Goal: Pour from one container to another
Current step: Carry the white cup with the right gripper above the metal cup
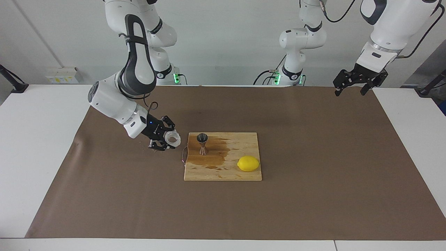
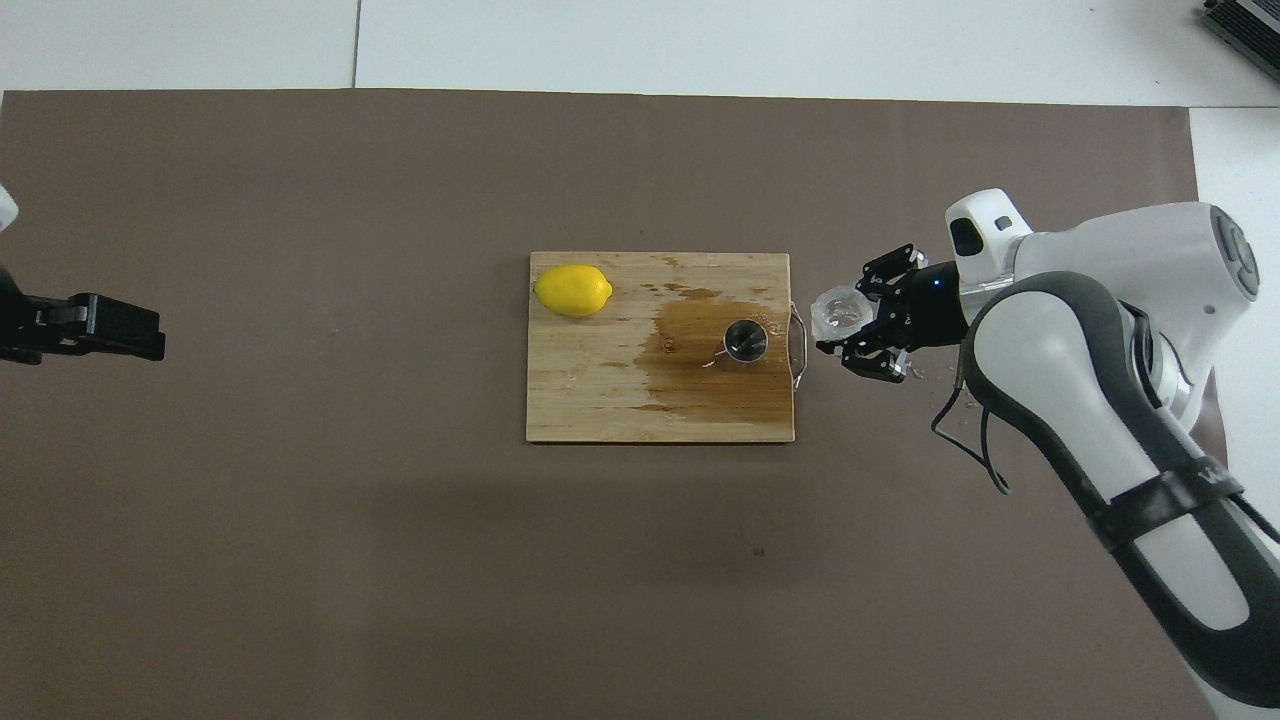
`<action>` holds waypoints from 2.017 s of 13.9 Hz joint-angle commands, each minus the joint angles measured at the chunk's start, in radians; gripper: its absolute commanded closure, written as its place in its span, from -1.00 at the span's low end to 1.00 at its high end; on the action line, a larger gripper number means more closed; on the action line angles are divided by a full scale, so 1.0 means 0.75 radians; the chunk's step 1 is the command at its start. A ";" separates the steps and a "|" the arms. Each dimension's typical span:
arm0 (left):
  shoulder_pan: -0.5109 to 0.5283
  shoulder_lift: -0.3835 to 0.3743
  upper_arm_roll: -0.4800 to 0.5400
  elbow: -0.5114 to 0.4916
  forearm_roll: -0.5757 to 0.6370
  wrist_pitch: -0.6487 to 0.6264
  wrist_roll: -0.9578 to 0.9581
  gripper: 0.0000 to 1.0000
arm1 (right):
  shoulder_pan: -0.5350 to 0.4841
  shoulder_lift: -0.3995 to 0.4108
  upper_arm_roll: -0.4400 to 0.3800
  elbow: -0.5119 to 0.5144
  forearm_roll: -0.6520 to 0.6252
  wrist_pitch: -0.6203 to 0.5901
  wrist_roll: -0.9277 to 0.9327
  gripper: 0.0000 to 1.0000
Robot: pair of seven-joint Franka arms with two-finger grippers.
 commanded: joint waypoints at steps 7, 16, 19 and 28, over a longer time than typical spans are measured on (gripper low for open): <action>0.000 -0.042 0.006 -0.051 0.000 0.016 0.000 -1.00 | 0.145 -0.004 0.002 0.085 -0.376 0.012 0.329 0.36; 0.000 -0.042 0.006 -0.049 0.000 0.016 0.000 -1.00 | 0.260 -0.002 0.002 0.110 -0.757 0.008 0.518 0.36; 0.000 -0.042 0.006 -0.051 0.000 0.016 0.000 -1.00 | 0.295 -0.004 0.002 0.110 -0.835 0.000 0.526 0.36; 0.000 -0.042 0.006 -0.051 0.000 0.016 0.000 -1.00 | 0.368 -0.010 0.002 0.125 -1.035 -0.045 0.708 0.36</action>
